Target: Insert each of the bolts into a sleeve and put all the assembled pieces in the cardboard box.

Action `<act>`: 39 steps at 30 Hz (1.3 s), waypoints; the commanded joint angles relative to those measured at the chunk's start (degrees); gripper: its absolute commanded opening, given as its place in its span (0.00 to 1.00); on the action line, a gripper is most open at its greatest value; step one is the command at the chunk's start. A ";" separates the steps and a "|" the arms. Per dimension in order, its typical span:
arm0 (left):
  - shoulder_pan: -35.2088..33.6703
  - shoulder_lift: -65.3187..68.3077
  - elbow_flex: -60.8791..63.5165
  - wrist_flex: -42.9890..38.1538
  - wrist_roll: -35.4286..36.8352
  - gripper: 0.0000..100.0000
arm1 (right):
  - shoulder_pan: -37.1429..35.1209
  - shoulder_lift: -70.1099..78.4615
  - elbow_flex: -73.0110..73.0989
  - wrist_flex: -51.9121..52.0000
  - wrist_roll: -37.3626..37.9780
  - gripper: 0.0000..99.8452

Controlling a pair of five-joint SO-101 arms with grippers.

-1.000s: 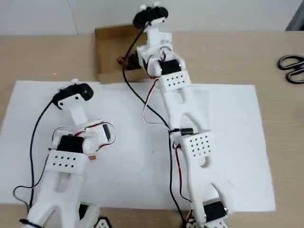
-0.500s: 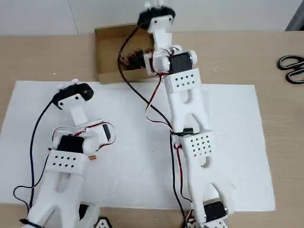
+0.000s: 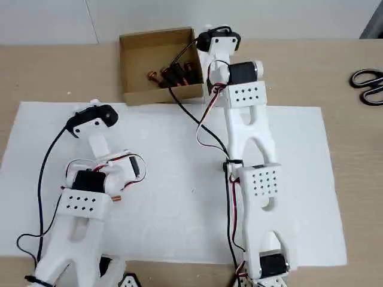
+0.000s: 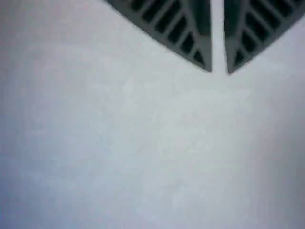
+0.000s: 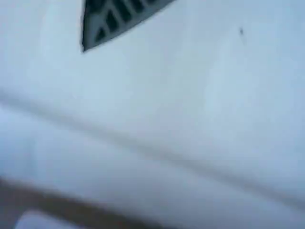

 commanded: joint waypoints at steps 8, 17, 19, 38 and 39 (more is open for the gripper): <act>0.26 -0.26 -1.45 -0.18 -0.53 0.01 | 1.89 -15.87 28.92 0.84 2.90 0.24; 0.26 -0.26 -1.45 -0.26 -0.53 0.01 | -0.57 -26.59 44.48 0.92 5.45 0.24; 0.26 -0.26 -1.45 -0.26 -0.53 0.01 | -1.80 -29.93 47.91 0.92 6.59 0.24; 0.26 -0.35 -1.45 0.00 -0.53 0.01 | -0.13 -36.62 54.07 0.75 40.35 0.24; 0.26 -0.35 -1.45 0.00 -0.53 0.01 | -0.13 -36.62 54.42 0.75 41.49 0.24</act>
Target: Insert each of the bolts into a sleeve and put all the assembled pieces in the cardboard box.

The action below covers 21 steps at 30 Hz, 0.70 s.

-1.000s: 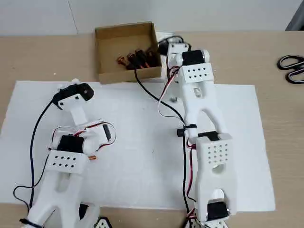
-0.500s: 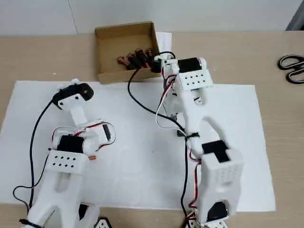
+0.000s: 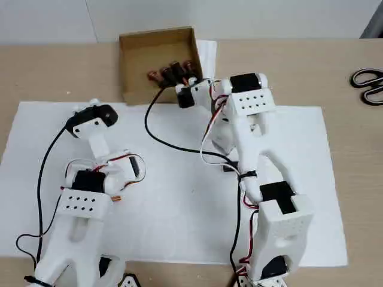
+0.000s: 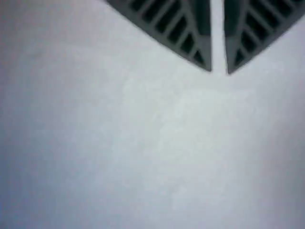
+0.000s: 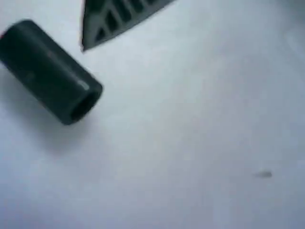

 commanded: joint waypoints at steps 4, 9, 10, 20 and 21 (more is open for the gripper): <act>0.26 -0.35 -1.45 -0.18 -2.29 0.01 | 0.48 -3.30 5.71 0.75 8.62 0.24; 0.26 -0.35 -1.45 -0.18 -3.16 0.01 | 0.66 -3.74 9.85 0.66 12.04 0.24; 0.26 -0.35 -1.45 -0.18 -3.16 0.01 | 0.57 -3.74 9.85 0.66 12.22 0.24; 0.26 -0.35 -1.45 0.18 -3.08 0.01 | 0.66 -2.68 9.85 -1.19 17.49 0.24; 0.26 -0.35 -1.45 0.18 -3.08 0.01 | 0.75 -1.89 9.85 -1.45 18.02 0.24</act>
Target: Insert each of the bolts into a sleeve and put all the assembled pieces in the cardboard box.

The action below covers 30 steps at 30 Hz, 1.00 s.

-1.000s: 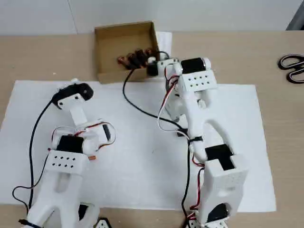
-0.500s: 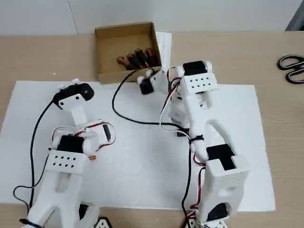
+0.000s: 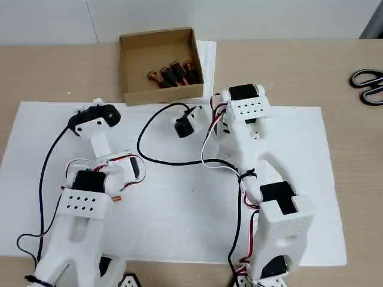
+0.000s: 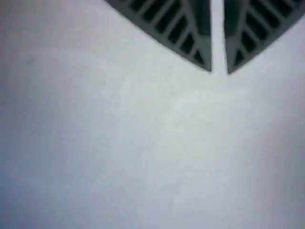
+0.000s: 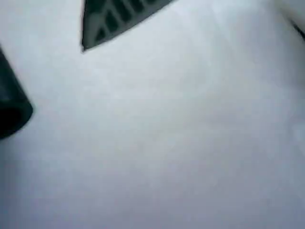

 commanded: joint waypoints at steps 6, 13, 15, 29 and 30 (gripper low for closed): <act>0.18 -0.35 -1.36 0.18 -0.44 0.01 | 1.36 4.88 -0.18 -3.30 1.85 0.24; -0.09 -0.35 -1.36 0.18 -0.53 0.01 | 1.10 7.43 -0.26 -6.99 1.85 0.24; -0.09 -0.35 -1.36 0.18 -0.53 0.01 | 1.10 8.31 -0.26 -7.69 1.76 0.24; 0.00 -0.35 -1.10 0.18 -0.62 0.01 | 1.45 15.52 -0.35 -11.65 1.41 0.14; -0.09 -0.35 -1.10 0.18 -0.62 0.01 | 1.45 15.60 -0.35 -11.65 1.41 0.11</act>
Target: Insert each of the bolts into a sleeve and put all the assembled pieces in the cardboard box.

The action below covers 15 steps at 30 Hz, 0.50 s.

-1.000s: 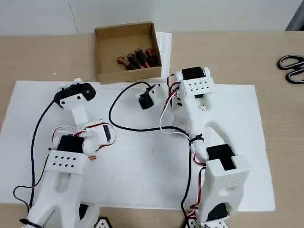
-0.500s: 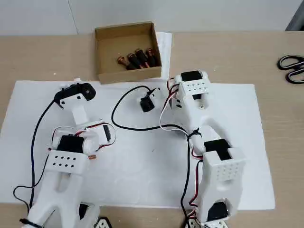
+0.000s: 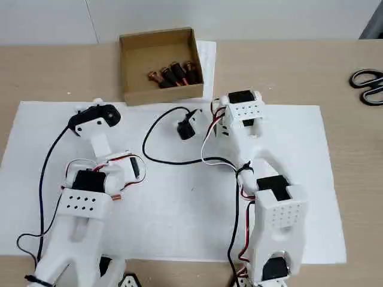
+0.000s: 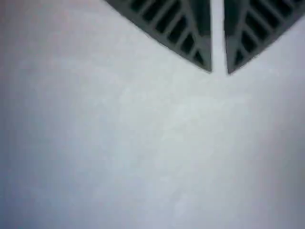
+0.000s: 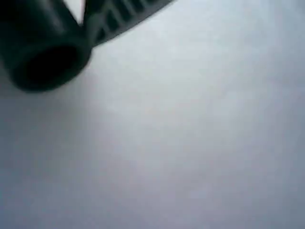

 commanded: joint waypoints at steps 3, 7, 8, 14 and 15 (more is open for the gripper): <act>-0.09 -0.35 -1.10 0.18 -0.62 0.01 | -0.04 3.38 0.70 -2.59 0.18 0.04; -0.09 -0.35 -1.10 0.18 -0.62 0.01 | -0.04 3.38 0.70 -2.33 0.00 0.04; -0.09 -0.35 -1.10 0.18 -0.62 0.01 | 0.04 3.21 0.70 -2.07 0.00 0.03; 0.00 -0.35 -1.54 0.18 -0.62 0.01 | -0.31 -0.75 -3.25 1.10 -4.48 0.01; 0.00 -0.35 -1.98 0.18 -0.62 0.01 | -0.31 -2.33 -3.87 1.36 -5.10 0.01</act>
